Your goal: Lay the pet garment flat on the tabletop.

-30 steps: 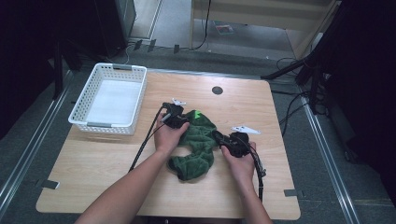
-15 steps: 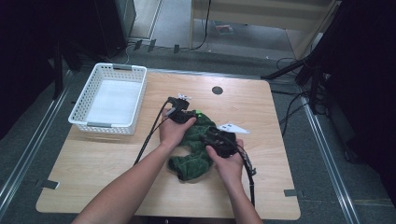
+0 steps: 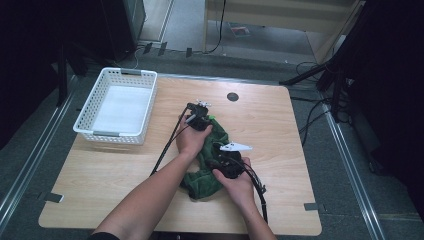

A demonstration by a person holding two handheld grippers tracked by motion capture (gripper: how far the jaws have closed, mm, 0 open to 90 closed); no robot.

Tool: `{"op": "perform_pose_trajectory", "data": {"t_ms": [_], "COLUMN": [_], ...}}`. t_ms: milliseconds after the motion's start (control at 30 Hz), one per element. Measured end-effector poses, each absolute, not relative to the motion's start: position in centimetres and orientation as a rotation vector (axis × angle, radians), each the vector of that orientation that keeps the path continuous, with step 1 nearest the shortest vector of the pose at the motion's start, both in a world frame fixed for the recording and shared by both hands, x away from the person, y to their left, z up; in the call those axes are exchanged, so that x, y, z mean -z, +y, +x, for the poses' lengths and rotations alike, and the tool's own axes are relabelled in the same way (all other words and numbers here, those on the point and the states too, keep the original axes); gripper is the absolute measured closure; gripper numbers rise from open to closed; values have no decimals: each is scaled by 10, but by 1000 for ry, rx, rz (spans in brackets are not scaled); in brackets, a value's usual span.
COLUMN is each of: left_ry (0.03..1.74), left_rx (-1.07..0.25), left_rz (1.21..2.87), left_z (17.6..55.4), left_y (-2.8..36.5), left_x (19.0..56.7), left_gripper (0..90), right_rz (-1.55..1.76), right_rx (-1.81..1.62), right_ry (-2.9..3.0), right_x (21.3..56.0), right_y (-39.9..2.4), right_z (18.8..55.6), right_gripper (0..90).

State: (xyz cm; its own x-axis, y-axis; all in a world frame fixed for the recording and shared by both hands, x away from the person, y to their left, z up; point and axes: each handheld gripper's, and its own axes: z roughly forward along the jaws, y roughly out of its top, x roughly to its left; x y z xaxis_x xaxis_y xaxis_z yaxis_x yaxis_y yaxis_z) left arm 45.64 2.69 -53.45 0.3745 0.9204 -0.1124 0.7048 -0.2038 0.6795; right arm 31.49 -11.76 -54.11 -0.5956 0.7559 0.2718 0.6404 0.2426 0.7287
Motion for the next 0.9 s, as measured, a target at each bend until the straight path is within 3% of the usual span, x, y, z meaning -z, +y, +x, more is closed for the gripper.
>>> {"op": "perform_pose_trajectory", "data": {"t_ms": [67,133,167,300,367,467,500,533,567,600,700,767,900], "left_ry": [1365,1294,1263,1307,1348,1342,1335,1335,1335,1333,1339,1355,1357], "left_rx": [-348,-343,-373,-421,-394,-310,-289,-268,-264,-280,-294,-330,-351], "left_rz": [1963,1886,1848,1716,1724,1835,1853,1870,1881,1907,1926,1928,1919], "left_z": [454,444,435,403,393,386,383,380,377,375,371,370,372], "left_y": [30,40,50,95,110,108,106,103,100,98,98,101,107], "left_x": [532,522,513,496,503,524,530,534,537,539,541,541,543], "left_gripper": [719,554,521,477,455,431,431,431,509,509,688,752,770], "right_rz": [1325,1271,1249,1291,1411,1445,1446,1449,1452,1452,1517,1546,1571], "right_rx": [-1314,-1435,-1470,-1525,-1514,-1499,-1470,-1431,-1356,-1356,-1292,-1225,-1178], "right_ry": [2360,2244,2182,1887,1890,1946,1982,2009,2036,2036,2028,2020,2026], "right_x": [539,527,521,496,500,509,514,518,525,525,530,537,549], "right_y": [-119,-129,-134,-163,-174,-170,-166,-161,-155,-155,-159,-166,-174], "right_z": [315,312,310,310,325,333,336,338,338,338,341,342,344], "right_gripper": [514,457,450,410,386,399,428,522,668,668,809,825,808]}}
